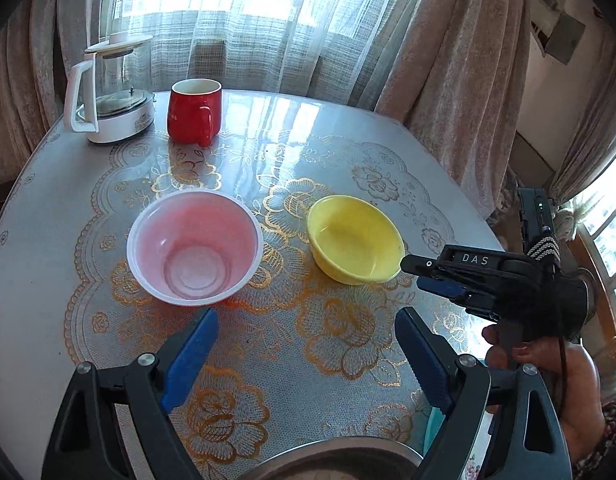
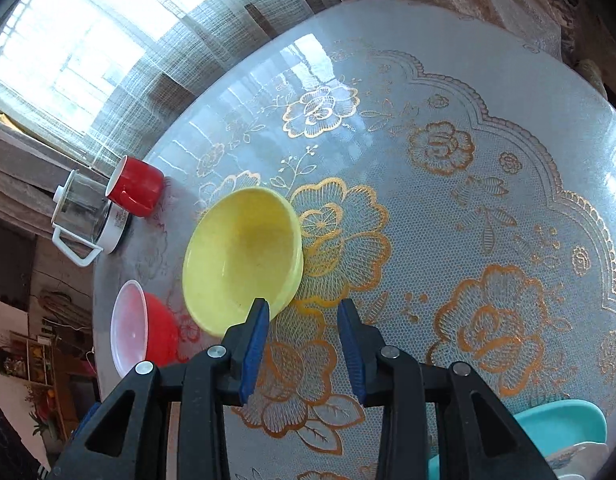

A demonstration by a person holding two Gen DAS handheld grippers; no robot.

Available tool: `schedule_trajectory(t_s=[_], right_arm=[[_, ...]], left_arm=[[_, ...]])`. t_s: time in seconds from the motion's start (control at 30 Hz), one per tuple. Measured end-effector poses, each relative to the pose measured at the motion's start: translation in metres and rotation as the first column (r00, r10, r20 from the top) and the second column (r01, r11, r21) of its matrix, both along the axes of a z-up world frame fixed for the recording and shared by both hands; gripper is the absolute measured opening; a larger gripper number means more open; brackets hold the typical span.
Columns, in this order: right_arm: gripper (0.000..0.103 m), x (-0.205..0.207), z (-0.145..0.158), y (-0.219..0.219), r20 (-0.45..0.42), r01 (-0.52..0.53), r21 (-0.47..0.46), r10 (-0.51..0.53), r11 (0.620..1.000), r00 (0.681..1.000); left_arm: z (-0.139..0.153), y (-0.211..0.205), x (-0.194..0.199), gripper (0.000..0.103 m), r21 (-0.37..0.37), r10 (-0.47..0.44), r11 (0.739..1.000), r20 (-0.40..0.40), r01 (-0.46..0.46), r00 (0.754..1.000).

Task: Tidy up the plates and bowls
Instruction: 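Reach to the yellow bowl and close both tools on its rim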

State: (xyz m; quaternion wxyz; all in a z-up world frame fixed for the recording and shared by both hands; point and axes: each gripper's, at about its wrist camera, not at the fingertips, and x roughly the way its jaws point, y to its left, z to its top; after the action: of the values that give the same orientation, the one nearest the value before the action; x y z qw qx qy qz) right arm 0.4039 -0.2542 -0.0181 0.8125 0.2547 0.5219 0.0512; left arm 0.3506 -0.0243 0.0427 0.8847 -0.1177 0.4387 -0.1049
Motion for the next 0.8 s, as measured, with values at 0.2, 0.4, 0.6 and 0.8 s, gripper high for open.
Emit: schedule_trajectory(t_s=[0.2, 0.4, 0.6, 0.8], right_arm=[[0.036, 0.026, -0.019, 0.003, -0.013, 0.027, 0.055, -0.026, 0.998, 1.0], [0.014, 0.026, -0.029, 0.002, -0.041, 0.015, 0.076, -0.012, 0.997, 0.999], [0.014, 0.002, -0.016, -0.006, -0.037, -0.028, 0.026, 0.029, 0.999, 0.999], [0.014, -0.018, -0.012, -0.017, -0.037, -0.045, 0.012, 0.046, 0.999, 0.998]], left_arm=[[-0.008, -0.002, 0.016, 0.087, -0.023, -0.001, 1.0, -0.012, 0.001, 1.0], [-0.011, -0.012, 0.03, 0.084, -0.024, -0.015, 1.0, -0.022, 0.015, 1.0], [-0.021, -0.028, 0.045, 0.076, -0.01, -0.021, 1.0, -0.054, 0.021, 0.998], [-0.039, -0.053, 0.065, 0.065, -0.007, -0.061, 0.998, -0.138, 0.06, 0.989]])
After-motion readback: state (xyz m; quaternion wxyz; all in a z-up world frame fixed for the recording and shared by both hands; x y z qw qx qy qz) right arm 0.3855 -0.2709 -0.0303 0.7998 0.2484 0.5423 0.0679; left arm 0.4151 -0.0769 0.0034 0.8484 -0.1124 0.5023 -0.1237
